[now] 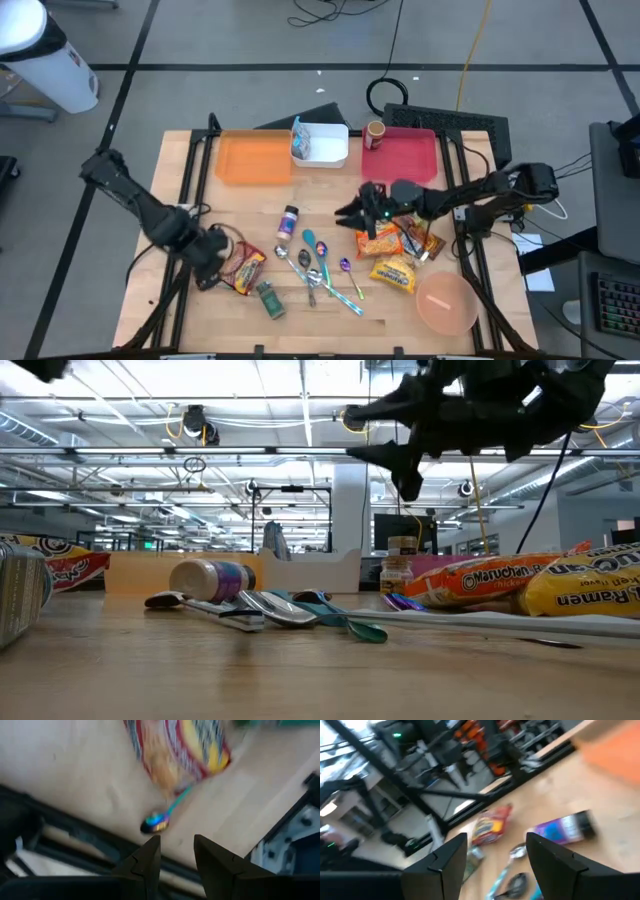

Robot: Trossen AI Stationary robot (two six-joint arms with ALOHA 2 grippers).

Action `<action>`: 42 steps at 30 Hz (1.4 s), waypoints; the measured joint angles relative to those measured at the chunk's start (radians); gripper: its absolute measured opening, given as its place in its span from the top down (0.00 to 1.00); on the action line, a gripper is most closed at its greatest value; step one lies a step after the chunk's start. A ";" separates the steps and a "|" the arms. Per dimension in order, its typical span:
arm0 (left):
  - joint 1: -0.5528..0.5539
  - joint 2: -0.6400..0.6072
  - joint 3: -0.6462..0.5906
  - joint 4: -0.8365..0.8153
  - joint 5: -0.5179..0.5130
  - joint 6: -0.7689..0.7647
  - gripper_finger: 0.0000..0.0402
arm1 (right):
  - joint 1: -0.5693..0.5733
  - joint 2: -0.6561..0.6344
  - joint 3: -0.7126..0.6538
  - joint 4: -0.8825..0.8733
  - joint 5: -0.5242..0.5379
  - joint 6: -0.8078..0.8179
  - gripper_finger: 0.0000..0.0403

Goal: Pick & Place Food Item
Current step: Put the bottom left violet and green spoon into the orange bin

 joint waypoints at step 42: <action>-0.381 0.207 -0.238 0.342 -0.198 0.320 0.69 | 0.163 0.000 -0.001 -0.001 0.510 0.068 0.51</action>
